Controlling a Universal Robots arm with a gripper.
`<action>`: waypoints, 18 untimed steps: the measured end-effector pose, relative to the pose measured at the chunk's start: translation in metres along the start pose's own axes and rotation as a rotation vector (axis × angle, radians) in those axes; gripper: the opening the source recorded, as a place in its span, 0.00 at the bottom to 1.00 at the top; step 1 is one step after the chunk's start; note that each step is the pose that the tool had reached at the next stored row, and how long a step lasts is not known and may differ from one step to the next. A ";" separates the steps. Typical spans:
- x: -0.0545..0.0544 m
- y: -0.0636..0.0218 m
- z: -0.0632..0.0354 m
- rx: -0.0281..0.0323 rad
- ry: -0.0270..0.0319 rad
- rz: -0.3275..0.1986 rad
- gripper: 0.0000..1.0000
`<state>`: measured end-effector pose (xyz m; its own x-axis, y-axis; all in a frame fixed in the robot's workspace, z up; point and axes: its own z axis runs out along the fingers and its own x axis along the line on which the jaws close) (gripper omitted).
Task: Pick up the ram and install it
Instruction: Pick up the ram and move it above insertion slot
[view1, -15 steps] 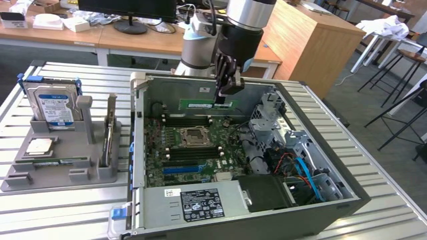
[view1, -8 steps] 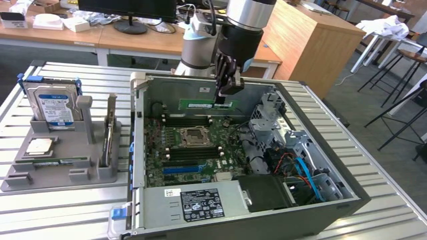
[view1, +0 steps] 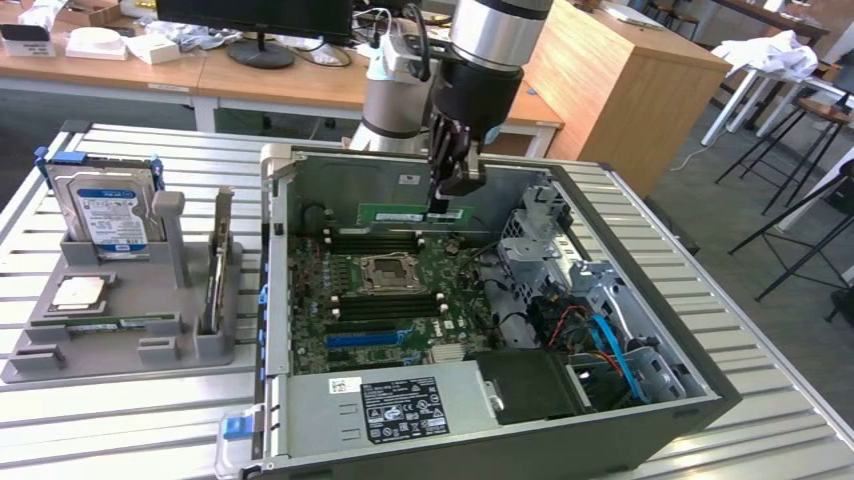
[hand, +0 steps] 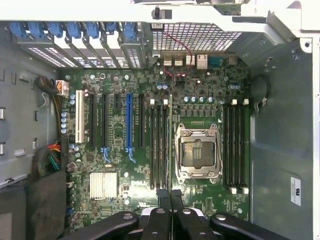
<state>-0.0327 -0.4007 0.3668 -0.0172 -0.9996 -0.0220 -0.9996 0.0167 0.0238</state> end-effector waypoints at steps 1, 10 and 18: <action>0.000 0.0000 0.0017 0.0001 -0.0001 0.000 0.11; 0.000 -0.0002 0.0088 0.0004 -0.0001 0.000 0.11; 0.008 -0.0003 0.0087 0.0004 -0.0002 0.000 0.11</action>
<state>-0.0328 -0.4084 0.3580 -0.0173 -0.9996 -0.0222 -0.9996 0.0167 0.0234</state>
